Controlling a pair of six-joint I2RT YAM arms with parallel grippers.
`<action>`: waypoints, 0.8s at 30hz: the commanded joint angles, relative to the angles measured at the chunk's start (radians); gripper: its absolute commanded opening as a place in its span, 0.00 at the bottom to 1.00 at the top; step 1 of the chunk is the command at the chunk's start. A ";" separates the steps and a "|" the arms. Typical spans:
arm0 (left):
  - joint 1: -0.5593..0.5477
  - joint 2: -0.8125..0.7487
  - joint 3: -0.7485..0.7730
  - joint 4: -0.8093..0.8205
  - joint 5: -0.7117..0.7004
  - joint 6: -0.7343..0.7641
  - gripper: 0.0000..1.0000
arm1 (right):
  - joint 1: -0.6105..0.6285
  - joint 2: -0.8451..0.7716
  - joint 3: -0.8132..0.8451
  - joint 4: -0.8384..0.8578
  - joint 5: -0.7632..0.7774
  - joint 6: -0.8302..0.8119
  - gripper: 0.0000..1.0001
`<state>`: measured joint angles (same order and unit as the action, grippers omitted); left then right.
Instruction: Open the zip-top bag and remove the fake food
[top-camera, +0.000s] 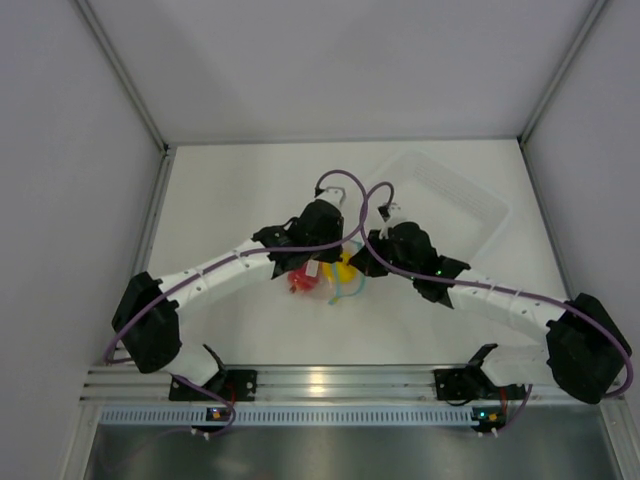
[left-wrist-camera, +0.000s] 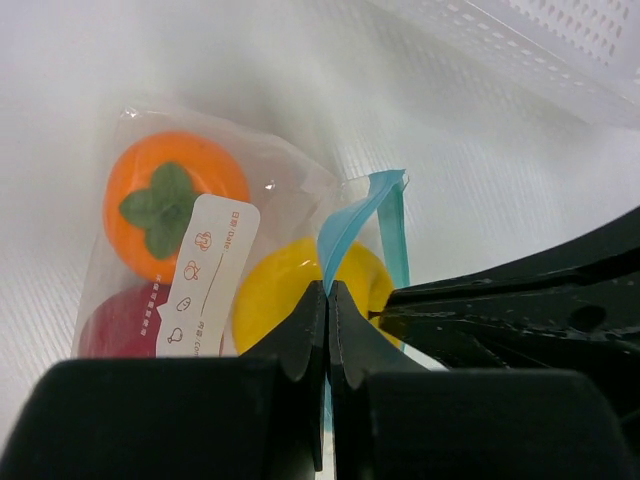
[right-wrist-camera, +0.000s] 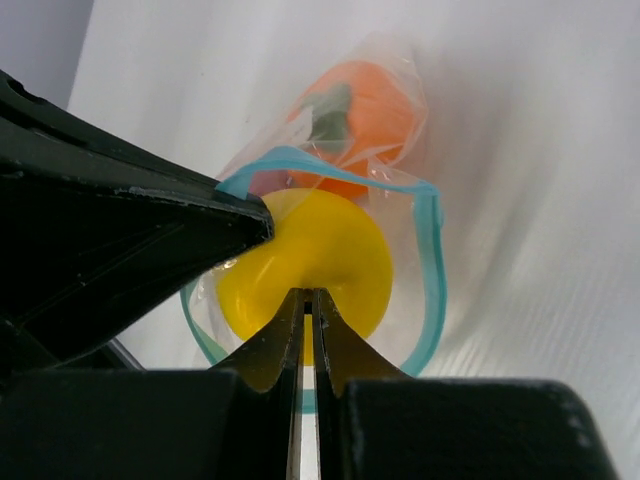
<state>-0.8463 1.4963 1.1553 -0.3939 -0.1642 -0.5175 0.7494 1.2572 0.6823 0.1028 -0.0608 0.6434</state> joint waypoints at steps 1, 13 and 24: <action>0.001 -0.005 -0.020 0.041 -0.055 -0.021 0.00 | -0.013 -0.070 0.071 -0.100 0.082 -0.076 0.00; 0.012 -0.044 -0.046 0.043 -0.118 -0.052 0.00 | -0.018 -0.217 0.175 -0.370 0.206 -0.218 0.00; 0.013 -0.103 -0.083 0.043 -0.127 -0.076 0.00 | -0.189 -0.075 0.399 -0.508 0.228 -0.358 0.00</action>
<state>-0.8383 1.4448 1.0824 -0.3859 -0.2710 -0.5781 0.6098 1.1091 0.9833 -0.3553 0.1371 0.3595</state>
